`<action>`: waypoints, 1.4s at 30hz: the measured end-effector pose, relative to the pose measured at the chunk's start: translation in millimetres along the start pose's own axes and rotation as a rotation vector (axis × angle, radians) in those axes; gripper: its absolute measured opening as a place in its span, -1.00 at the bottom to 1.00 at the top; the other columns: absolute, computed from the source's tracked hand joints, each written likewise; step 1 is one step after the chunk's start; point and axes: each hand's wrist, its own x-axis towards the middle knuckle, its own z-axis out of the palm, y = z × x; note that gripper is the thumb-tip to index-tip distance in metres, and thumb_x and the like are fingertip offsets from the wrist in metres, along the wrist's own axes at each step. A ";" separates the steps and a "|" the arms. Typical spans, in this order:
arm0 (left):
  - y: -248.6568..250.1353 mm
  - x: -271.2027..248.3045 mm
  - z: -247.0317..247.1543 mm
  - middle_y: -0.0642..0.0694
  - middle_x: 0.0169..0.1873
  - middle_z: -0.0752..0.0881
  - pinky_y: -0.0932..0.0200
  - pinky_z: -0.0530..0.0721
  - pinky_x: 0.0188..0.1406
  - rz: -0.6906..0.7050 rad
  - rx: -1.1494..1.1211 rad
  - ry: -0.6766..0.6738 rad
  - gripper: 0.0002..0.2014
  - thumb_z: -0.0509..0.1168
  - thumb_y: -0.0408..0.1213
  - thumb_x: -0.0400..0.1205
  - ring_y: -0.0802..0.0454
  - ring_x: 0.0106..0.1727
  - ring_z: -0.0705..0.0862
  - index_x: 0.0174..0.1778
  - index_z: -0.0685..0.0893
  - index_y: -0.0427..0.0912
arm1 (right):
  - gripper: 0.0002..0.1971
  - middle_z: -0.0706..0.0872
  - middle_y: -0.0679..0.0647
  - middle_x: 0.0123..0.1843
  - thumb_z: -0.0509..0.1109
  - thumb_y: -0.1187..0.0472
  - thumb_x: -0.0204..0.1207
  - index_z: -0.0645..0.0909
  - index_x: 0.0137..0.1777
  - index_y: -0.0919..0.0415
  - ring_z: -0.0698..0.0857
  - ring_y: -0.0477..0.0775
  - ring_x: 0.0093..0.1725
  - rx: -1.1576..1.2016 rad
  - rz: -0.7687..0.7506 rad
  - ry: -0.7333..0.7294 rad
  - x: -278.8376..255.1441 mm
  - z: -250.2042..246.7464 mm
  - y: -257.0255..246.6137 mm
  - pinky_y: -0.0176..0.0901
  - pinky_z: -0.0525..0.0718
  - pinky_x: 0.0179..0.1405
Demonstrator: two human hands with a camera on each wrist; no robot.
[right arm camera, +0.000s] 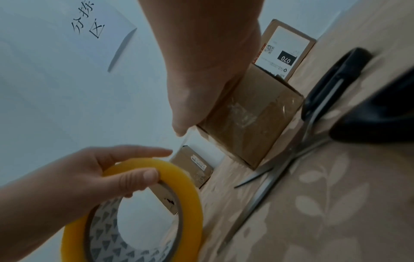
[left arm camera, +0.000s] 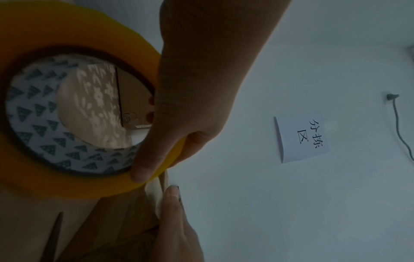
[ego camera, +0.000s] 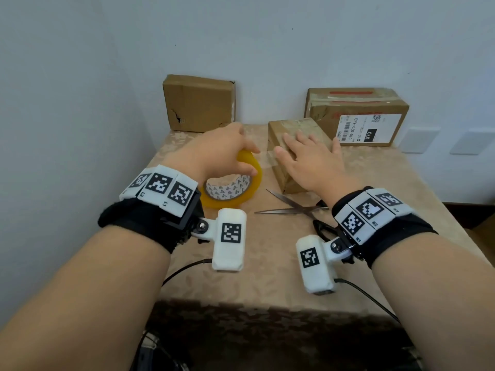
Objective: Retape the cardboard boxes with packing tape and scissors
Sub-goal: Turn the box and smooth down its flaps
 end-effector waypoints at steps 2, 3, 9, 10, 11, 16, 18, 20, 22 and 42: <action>-1.5 -0.5 2.4 0.02 0.27 0.49 0.16 0.40 -0.03 0.026 0.000 0.051 -0.43 0.38 0.15 0.51 0.01 0.25 0.52 0.44 0.49 0.14 | -0.39 0.07 0.00 0.73 -0.13 -0.27 0.68 0.08 0.69 -0.11 0.04 0.11 0.71 -0.027 0.028 0.010 1.4 2.6 -5.3 0.43 -0.24 0.57; -1.7 -0.5 2.7 0.04 0.26 0.53 0.15 0.43 -0.03 0.033 -0.017 0.081 -0.44 0.39 0.15 0.50 0.01 0.26 0.53 0.41 0.51 0.12 | -0.40 0.08 0.02 0.73 -0.10 -0.23 0.69 0.07 0.70 -0.08 0.04 0.12 0.70 -0.052 0.033 0.012 2.0 4.3 -7.0 0.44 -0.23 0.57; 1.0 2.4 7.1 -0.02 0.25 0.52 0.09 0.50 0.07 0.039 -0.056 0.122 -0.49 0.36 0.12 0.54 -0.03 0.24 0.54 0.42 0.53 0.12 | -0.45 0.09 0.09 0.73 -0.06 0.02 0.75 0.01 0.71 0.10 0.07 0.23 0.69 -0.139 0.011 0.071 2.7 12.9 -8.1 0.31 -0.14 0.61; 0.5 2.4 7.8 -0.03 0.24 0.51 0.11 0.47 0.05 0.041 -0.064 0.123 -0.48 0.36 0.12 0.55 -0.03 0.23 0.54 0.43 0.52 0.13 | -0.46 0.09 0.08 0.73 -0.08 0.02 0.76 0.02 0.71 0.11 0.07 0.22 0.69 -0.137 0.002 0.078 2.2 12.6 -6.8 0.29 -0.14 0.61; -0.5 2.0 8.0 -0.03 0.24 0.50 0.12 0.46 0.04 0.042 -0.073 0.124 -0.47 0.36 0.12 0.55 -0.03 0.23 0.53 0.45 0.51 0.14 | -0.46 0.09 0.07 0.73 -0.09 0.01 0.76 0.02 0.71 0.11 0.06 0.21 0.70 -0.131 -0.005 0.081 1.7 11.7 -4.7 0.28 -0.14 0.62; -1.8 -1.4 9.7 -0.03 0.26 0.50 0.03 0.53 0.17 0.066 -0.093 0.109 -0.46 0.34 0.12 0.56 -0.02 0.24 0.53 0.47 0.49 0.16 | -0.41 0.07 0.06 0.73 -0.07 -0.07 0.75 0.01 0.71 0.16 0.04 0.15 0.70 -0.147 -0.011 0.057 2.1 11.6 -0.6 0.24 -0.15 0.63; 0.3 -0.8 11.4 -0.04 0.27 0.50 0.04 0.53 0.15 0.078 -0.070 0.117 -0.48 0.32 0.12 0.58 -0.02 0.25 0.52 0.48 0.48 0.15 | -0.44 0.07 0.08 0.73 -0.09 0.00 0.77 0.00 0.71 0.19 0.04 0.18 0.70 -0.151 -0.006 0.056 2.8 14.0 -2.5 0.23 -0.13 0.62; 0.4 0.5 12.2 -0.03 0.27 0.50 0.04 0.54 0.15 0.081 -0.061 0.126 -0.48 0.30 0.12 0.58 -0.02 0.25 0.52 0.48 0.48 0.15 | -0.45 0.07 0.10 0.73 -0.12 0.03 0.77 0.00 0.71 0.22 0.05 0.20 0.70 -0.133 -0.007 0.058 2.2 14.2 -3.4 0.23 -0.13 0.62; -1.2 1.6 12.7 -0.03 0.27 0.51 0.04 0.53 0.16 0.083 -0.067 0.136 -0.48 0.30 0.12 0.58 -0.03 0.25 0.53 0.48 0.48 0.14 | -0.43 0.06 0.12 0.73 -0.12 0.00 0.77 0.00 0.71 0.24 0.05 0.18 0.70 -0.113 -0.010 0.058 1.7 12.8 -2.0 0.20 -0.13 0.63; 27.0 3.1 13.9 -0.08 0.34 0.49 -0.10 0.39 0.31 0.057 0.107 0.156 -0.50 0.16 0.12 0.66 -0.12 0.36 0.43 0.51 0.46 0.06 | -0.84 0.60 0.09 0.12 0.31 0.30 0.54 0.54 0.09 0.11 0.56 0.10 0.13 0.253 -0.022 0.036 -47.3 -37.1 38.1 -0.16 0.45 0.01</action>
